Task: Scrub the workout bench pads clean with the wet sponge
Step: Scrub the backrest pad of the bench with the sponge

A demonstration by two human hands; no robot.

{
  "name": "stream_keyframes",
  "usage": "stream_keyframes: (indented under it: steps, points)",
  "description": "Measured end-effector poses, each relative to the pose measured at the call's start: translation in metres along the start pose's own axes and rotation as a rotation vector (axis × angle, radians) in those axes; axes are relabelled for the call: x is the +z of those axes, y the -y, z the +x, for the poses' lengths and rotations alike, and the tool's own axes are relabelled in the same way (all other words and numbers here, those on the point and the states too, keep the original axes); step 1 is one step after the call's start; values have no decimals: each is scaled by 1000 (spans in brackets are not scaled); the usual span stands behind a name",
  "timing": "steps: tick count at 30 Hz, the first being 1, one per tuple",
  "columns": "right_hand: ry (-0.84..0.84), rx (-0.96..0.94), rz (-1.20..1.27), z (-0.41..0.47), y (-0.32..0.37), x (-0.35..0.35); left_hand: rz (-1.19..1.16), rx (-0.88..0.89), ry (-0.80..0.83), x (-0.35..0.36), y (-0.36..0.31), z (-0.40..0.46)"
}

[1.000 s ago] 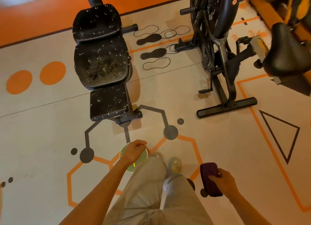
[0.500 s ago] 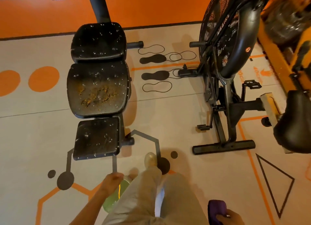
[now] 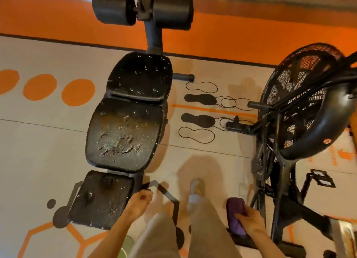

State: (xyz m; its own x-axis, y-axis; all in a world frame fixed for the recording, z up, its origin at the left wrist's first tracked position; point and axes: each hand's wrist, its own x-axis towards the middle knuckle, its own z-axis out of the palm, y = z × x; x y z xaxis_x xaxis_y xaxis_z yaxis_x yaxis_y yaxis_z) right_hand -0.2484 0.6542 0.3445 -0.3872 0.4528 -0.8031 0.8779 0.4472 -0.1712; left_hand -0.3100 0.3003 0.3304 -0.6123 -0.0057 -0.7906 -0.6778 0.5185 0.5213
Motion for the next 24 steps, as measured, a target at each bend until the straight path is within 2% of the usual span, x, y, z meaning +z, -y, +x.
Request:
stream_keyframes:
  steps: [4,9,11,14,16,20,24]
  points:
    - [16,-173,-87,43,89,-53,-82,-192,-26,-2,18,2]
    - [5,-287,-175,85,177,-85,-121,-319,-69,-5,25,22]
    - [23,-295,-192,97,208,-89,-77,-295,-84,-9,14,45]
    - [9,-287,-211,114,244,-88,-177,-292,-66,-29,-28,81]
    - [2,-244,-205,126,264,-84,-149,-262,-99,-48,-47,121]
    - [19,-240,-252,143,314,-80,-122,-210,-41,-92,-103,190]
    - [48,-293,-231,160,372,-74,-278,-104,-76,-130,-184,237]
